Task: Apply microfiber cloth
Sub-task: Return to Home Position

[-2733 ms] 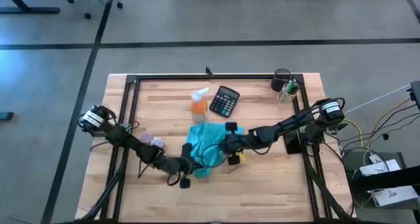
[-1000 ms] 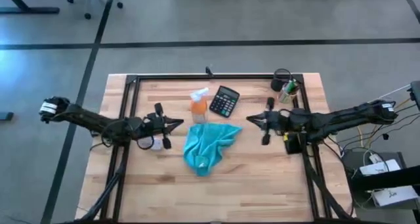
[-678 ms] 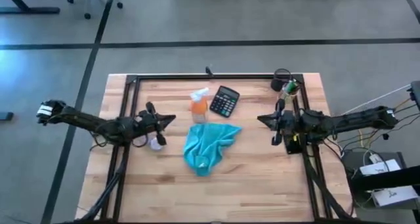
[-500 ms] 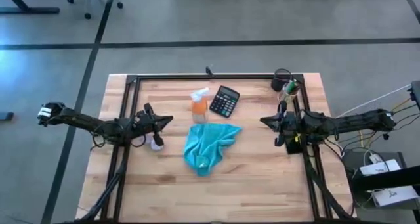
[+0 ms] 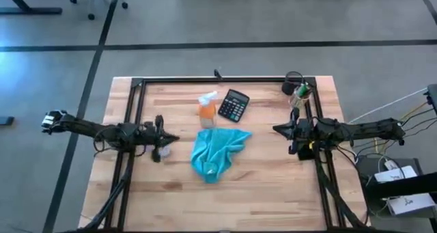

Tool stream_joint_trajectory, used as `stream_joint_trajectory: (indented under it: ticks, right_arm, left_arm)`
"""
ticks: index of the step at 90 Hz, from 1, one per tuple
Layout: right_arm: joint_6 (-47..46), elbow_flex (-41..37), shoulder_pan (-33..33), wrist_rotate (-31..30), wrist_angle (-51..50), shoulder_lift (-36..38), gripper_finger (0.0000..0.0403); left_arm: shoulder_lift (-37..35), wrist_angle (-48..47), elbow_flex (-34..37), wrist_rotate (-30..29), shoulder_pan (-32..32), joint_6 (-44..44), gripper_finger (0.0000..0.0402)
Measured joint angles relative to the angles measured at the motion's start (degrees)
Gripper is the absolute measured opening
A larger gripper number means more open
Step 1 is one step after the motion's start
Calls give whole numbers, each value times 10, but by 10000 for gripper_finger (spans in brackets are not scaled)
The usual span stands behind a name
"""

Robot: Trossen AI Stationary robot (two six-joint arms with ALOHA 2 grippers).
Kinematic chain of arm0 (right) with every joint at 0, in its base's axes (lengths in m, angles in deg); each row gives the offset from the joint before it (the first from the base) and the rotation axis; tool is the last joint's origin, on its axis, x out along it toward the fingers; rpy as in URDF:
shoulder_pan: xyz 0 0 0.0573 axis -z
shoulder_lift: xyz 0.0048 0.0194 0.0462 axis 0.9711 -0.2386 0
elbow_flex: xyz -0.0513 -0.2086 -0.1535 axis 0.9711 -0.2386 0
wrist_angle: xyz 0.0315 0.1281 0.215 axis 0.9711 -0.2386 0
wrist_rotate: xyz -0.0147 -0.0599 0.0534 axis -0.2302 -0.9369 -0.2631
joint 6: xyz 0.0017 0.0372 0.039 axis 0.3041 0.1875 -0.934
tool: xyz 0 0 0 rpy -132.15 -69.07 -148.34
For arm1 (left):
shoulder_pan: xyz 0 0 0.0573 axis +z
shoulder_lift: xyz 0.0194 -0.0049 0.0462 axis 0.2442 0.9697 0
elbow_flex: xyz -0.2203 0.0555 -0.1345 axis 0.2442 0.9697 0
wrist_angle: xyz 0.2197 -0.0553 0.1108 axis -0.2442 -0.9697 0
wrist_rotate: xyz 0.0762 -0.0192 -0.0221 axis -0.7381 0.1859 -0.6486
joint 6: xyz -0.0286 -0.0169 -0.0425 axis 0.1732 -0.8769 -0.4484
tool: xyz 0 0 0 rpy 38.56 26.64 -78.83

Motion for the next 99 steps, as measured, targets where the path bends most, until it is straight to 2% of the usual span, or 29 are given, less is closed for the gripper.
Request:
stream_joint_trajectory:
  ticks: [15, 25, 47, 99]
  right_arm:
    - [-16, 1, 0, 3, -77, 7, 2]
    - [2, 1, 0, 44, -75, 7, 2]
    - [0, -3, 0, 41, -70, 37, 2]
    - [-12, -3, 0, 40, -67, 34, 2]
  left_arm:
    - [-49, -47, 0, 4, 1, 6, 0]
    - [-93, -86, 0, 3, 1, 7, 0]
    - [-200, -170, 0, 3, 1, -42, 0]
    - [-140, -153, -14, 4, 1, -29, 0]
